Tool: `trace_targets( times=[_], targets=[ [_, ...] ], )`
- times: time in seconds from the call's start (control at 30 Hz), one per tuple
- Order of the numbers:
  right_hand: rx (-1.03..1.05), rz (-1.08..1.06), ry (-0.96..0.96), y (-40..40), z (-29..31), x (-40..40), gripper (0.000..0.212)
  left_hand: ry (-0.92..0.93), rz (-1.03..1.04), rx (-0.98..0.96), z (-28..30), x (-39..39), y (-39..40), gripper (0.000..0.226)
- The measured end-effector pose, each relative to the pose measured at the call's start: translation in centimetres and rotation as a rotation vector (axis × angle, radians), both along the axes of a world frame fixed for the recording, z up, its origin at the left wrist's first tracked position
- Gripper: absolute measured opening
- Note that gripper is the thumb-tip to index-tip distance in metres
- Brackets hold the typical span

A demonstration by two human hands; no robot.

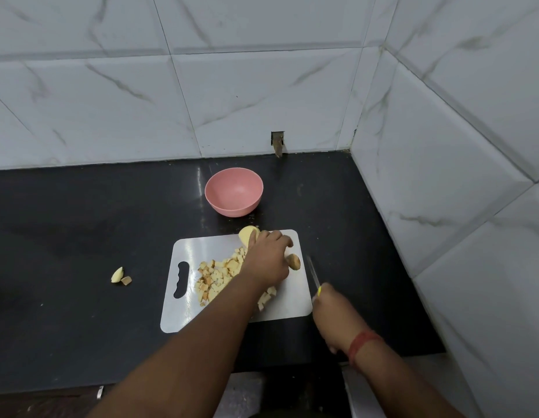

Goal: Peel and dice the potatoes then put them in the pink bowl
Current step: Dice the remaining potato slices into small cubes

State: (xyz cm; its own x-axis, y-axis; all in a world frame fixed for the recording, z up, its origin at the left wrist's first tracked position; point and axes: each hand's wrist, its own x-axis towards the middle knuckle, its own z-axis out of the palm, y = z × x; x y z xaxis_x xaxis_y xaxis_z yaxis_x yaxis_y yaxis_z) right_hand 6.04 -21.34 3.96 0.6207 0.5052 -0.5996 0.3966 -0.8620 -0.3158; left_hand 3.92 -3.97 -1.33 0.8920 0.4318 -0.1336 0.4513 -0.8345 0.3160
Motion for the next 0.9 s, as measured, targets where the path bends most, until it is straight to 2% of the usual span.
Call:
trace_targets(
  times=[0.07,0.1,0.2,0.33,0.47,0.6,0.7,0.9],
  targets=[
    [0.165,-0.218,0.087,0.2,0.3,0.5,0.009,0.060,-0.191,0.054,0.6,0.1,0.7,0.061],
    [0.210,-0.262,0.095,0.3,0.5,0.7,0.009,0.097,-0.277,0.102,0.7,0.3,1.0,0.062],
    [0.249,-0.275,0.081,0.3,0.5,0.8,0.015,0.148,-0.383,0.179,0.7,0.7,1.4,0.052],
    [0.249,-0.235,0.045,0.0,-0.2,0.9,0.018,0.149,-0.341,0.200,0.5,0.9,1.2,0.040],
    [0.168,-0.194,0.029,0.1,-0.9,0.9,0.008,0.129,-0.224,0.119,0.3,0.9,1.0,0.027],
    [0.158,-0.201,0.053,0.1,-1.3,0.9,0.011,0.117,-0.164,0.132,0.1,0.9,0.4,0.026],
    [0.146,-0.121,0.046,0.2,-1.9,1.2,0.017,0.113,-0.154,0.148,0.0,0.8,0.3,0.026],
    [0.058,-0.024,0.054,1.0,-2.4,0.8,0.017,0.113,-0.144,0.176,-0.2,0.7,0.1,0.028]
  ],
)
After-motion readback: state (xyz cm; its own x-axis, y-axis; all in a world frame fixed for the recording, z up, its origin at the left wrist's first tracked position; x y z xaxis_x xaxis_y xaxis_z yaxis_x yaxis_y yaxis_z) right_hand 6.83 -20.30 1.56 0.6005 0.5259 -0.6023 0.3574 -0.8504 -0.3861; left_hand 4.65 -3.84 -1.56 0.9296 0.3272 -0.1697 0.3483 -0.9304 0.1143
